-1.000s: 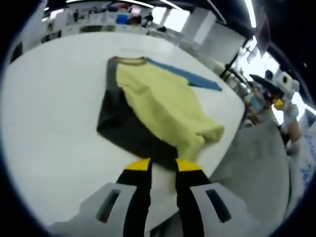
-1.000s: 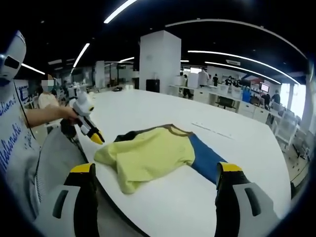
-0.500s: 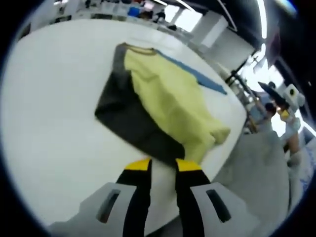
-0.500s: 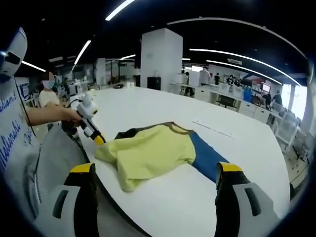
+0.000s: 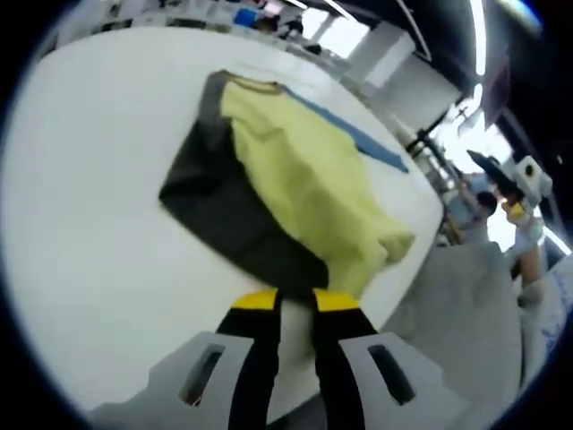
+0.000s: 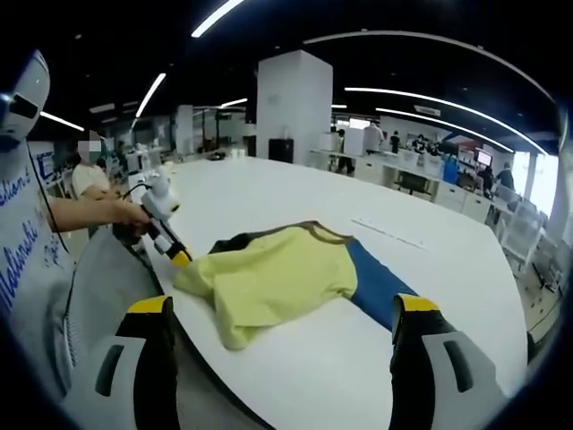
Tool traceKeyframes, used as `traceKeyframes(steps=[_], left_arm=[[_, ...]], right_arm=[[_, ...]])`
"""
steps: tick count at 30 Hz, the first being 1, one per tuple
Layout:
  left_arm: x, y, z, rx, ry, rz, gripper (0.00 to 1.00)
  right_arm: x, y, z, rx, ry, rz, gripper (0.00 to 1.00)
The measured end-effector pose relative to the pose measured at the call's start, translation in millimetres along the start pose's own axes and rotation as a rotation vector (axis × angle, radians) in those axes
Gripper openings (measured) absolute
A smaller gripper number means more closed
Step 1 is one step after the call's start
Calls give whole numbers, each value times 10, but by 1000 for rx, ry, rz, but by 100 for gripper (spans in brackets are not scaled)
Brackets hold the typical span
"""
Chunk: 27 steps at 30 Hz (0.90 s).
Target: Fold the garment on the visible template until the final outline fits inside the template.
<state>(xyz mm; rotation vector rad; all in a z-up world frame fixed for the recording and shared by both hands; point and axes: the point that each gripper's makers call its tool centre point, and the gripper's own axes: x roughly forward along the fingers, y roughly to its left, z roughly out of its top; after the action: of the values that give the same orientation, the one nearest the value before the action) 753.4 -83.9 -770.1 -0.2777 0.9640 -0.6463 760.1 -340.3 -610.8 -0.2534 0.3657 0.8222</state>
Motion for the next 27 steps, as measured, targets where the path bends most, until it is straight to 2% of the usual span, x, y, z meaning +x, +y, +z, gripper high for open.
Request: traceKeyframes(steps=[7, 16, 27], left_arm=[[28, 11, -33, -8, 7, 7, 7], [41, 37, -26, 1, -2, 26, 0], [41, 49, -20, 71, 27, 62, 0]], right_arm=[[-7, -5, -20, 0, 6, 1, 100], [-11, 13, -48, 2, 15, 7, 100], [3, 19, -18, 3, 7, 9, 100]])
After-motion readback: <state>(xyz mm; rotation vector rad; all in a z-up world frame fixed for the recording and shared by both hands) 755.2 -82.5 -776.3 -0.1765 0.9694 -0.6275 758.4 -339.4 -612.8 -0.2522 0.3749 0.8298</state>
